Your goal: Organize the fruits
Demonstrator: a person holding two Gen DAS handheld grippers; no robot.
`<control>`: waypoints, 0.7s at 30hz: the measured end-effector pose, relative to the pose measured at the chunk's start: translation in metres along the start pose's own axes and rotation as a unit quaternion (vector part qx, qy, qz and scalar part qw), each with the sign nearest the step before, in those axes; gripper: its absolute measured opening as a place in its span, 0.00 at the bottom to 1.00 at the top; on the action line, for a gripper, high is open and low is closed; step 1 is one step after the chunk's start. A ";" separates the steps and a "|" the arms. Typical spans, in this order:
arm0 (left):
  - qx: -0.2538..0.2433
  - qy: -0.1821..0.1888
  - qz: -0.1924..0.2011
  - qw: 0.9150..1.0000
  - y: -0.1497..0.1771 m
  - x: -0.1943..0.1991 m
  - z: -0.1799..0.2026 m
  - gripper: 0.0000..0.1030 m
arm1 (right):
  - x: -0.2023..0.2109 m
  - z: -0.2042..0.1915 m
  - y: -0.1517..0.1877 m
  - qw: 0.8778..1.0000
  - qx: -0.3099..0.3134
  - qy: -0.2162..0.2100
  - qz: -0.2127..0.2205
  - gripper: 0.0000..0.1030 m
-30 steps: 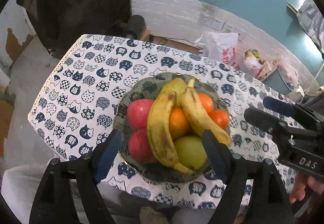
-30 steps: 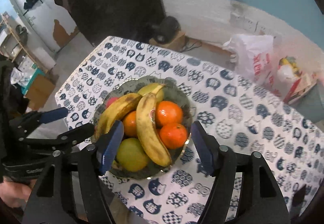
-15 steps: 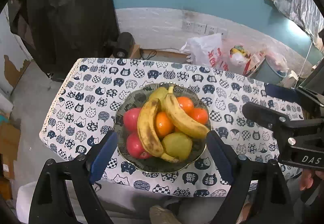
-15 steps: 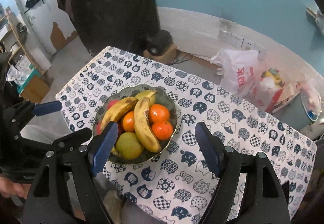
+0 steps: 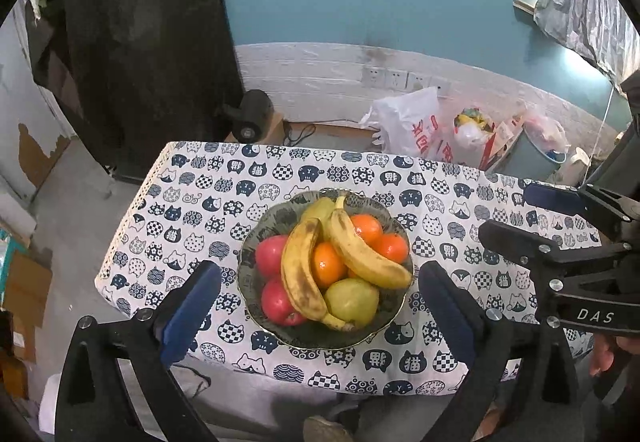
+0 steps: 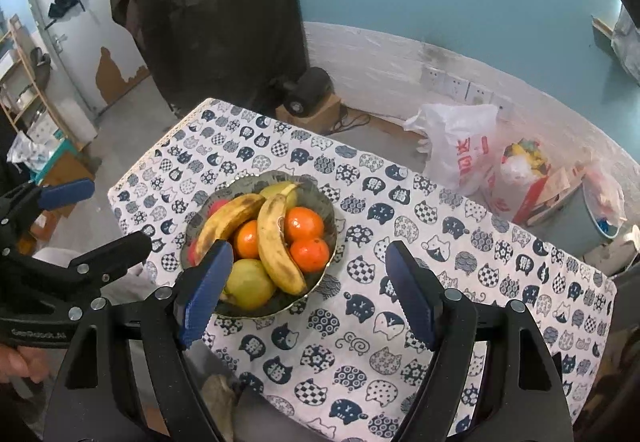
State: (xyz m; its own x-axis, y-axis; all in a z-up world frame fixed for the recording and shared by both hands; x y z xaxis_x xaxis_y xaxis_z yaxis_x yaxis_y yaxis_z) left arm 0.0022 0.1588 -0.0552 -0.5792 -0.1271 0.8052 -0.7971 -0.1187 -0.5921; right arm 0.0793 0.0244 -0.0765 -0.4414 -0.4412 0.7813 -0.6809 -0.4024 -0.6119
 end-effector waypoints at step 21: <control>-0.008 0.005 -0.011 1.000 0.005 -0.005 0.007 0.97 | -0.006 0.006 0.003 1.000 -0.002 0.012 -0.009 0.76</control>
State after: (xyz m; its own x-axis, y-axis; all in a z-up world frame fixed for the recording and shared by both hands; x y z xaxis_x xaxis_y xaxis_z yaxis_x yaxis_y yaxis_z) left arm 0.0019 0.1515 -0.0623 -0.5637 -0.1151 0.8179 -0.8119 -0.1048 -0.5743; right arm 0.0840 0.0210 -0.0839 -0.4439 -0.4144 0.7945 -0.6909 -0.4063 -0.5979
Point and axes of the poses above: each gripper's, at about its wrist camera, not at the fingertips, and x roughly against the way its jaws point, z to its right, y to its underside, the point moved 10 cm from there along -x, roughly the way its jaws point, and after that the axes turned 1 degree about y, right-handed, at the moved point
